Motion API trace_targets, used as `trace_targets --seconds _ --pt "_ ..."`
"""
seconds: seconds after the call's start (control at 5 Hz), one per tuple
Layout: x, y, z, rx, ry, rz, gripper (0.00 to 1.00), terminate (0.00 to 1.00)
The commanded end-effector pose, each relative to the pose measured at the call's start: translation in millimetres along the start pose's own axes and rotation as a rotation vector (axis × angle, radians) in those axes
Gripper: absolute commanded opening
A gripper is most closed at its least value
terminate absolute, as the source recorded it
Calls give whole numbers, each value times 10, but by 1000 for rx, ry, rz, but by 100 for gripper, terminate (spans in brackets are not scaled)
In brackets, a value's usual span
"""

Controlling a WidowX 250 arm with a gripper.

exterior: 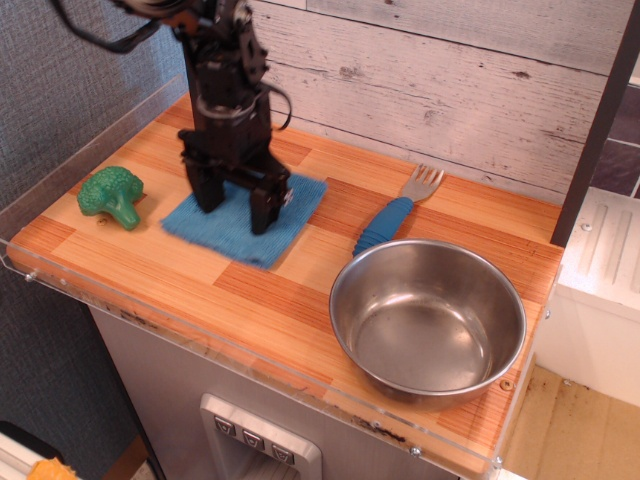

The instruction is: Take the blue cloth and place it on the right side of the fork.

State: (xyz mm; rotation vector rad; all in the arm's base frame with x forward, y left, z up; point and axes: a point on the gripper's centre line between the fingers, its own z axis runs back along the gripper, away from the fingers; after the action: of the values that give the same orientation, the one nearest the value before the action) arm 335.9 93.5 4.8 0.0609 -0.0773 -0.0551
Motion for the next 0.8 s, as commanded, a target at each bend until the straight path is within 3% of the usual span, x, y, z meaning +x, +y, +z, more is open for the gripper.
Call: trace_targets --seconds 0.0,0.2,0.6 --pt "389 -215 -187 -66 4 -61 100 0" --pt "540 -277 -109 -63 -20 -105 100 0" --pt "551 -257 238 -88 -72 -71 100 0"
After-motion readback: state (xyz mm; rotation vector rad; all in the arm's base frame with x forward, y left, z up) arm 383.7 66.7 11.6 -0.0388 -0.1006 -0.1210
